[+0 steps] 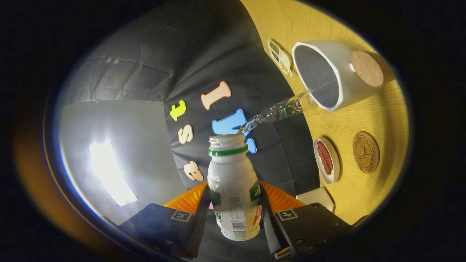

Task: Take the bottle from table, then pour the juice into the cup, finally place the bottle on the coaster

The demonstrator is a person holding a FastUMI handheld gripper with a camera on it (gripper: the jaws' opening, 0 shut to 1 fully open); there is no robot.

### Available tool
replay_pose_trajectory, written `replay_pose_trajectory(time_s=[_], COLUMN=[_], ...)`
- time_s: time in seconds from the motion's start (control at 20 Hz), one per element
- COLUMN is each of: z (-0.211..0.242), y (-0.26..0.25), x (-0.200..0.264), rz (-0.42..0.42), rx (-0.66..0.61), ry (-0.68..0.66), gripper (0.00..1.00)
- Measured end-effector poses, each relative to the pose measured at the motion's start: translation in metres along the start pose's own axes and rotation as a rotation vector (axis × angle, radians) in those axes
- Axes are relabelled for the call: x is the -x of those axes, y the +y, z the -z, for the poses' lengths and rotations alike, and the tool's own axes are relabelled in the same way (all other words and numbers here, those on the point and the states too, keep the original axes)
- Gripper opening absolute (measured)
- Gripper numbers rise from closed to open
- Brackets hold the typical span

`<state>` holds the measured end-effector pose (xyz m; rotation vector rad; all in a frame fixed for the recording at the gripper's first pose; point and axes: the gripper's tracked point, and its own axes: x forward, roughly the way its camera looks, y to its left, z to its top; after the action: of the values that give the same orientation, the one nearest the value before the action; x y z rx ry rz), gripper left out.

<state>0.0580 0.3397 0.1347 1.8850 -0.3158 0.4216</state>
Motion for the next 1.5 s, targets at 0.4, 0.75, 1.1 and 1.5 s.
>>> replay_pose_trajectory(time_s=[0.4, 0.75, 1.1, 1.5], z=[-0.006, -0.009, -0.013, -0.020], y=[0.002, -0.005, -0.002, 0.001], x=[0.001, -0.005, -0.002, 0.001], rz=[0.009, 0.020, 0.014, 0.010], rx=[-0.042, -0.052, -0.071, -0.094], ry=[-0.021, -0.028, -0.039, -0.058], gripper=[0.69, 0.69, 0.69, 0.69])
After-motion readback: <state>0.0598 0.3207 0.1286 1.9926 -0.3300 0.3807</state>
